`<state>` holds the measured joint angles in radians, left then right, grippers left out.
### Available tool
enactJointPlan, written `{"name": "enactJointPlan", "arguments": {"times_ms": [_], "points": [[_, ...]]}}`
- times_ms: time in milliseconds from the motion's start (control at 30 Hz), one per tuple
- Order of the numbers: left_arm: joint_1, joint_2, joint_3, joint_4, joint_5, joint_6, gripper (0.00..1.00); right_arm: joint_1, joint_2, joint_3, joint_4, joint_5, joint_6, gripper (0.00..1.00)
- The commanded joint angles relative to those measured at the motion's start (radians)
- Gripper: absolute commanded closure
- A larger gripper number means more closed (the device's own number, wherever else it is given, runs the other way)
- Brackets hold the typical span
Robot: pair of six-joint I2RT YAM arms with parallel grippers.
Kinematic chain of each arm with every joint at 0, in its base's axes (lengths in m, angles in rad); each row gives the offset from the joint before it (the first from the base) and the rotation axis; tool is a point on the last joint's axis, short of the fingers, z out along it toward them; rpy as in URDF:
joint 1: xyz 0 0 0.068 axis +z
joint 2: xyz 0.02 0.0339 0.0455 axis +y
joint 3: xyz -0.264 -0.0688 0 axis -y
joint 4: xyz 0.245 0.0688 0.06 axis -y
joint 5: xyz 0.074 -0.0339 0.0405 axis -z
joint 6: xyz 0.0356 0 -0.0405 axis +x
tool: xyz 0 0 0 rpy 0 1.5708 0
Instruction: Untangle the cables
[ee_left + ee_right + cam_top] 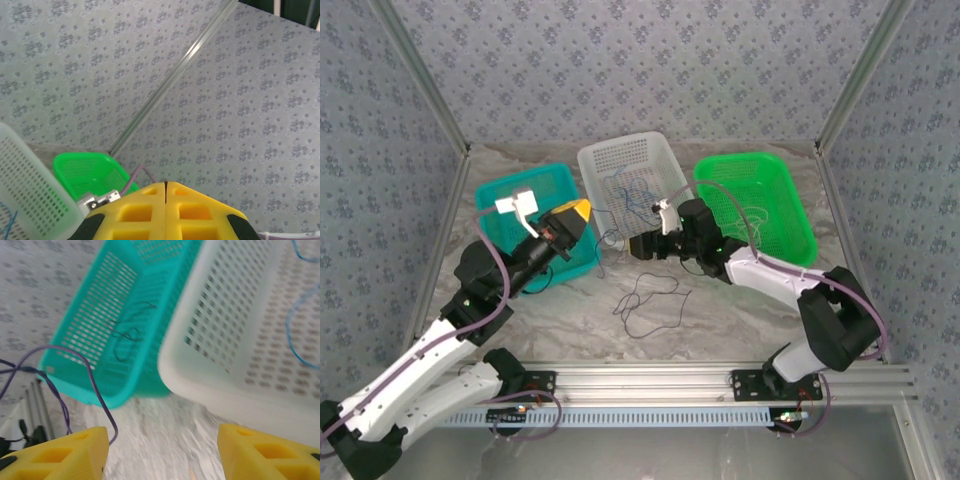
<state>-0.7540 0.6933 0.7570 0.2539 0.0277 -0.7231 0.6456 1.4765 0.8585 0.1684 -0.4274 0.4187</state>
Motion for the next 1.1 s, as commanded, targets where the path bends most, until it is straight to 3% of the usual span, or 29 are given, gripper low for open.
{"name": "enactJointPlan", "arguments": {"times_ms": [0, 267, 400, 667, 833, 1000, 1067], "points": [[-0.005, -0.048, -0.014, -0.044, -0.037, 0.013, 1.00, 0.001, -0.079, 0.015, -0.302, 0.128, -0.049, 0.35], [-0.004, -0.100, -0.065, -0.114, -0.069, 0.010, 1.00, 0.036, -0.364, -0.044, -0.607, 0.333, 0.008, 0.26], [-0.005, -0.113, -0.081, -0.132, -0.075, 0.006, 1.00, 0.045, -0.431, -0.076, -0.735, 0.358, 0.070, 0.26], [-0.005, -0.135, -0.115, -0.157, -0.078, -0.015, 1.00, 0.096, -0.409, -0.138, -0.793, 0.363, 0.157, 0.28], [-0.007, -0.146, -0.133, -0.169, -0.081, -0.024, 1.00, 0.116, -0.311, -0.158, -0.751, 0.345, 0.176, 0.30], [-0.008, -0.157, -0.163, -0.175, -0.081, -0.041, 1.00, 0.122, -0.192, -0.178, -0.630, 0.328, 0.175, 0.37], [-0.007, -0.166, -0.172, -0.184, -0.083, -0.040, 1.00, 0.125, -0.150, -0.173, -0.591, 0.340, 0.166, 0.46]]}}
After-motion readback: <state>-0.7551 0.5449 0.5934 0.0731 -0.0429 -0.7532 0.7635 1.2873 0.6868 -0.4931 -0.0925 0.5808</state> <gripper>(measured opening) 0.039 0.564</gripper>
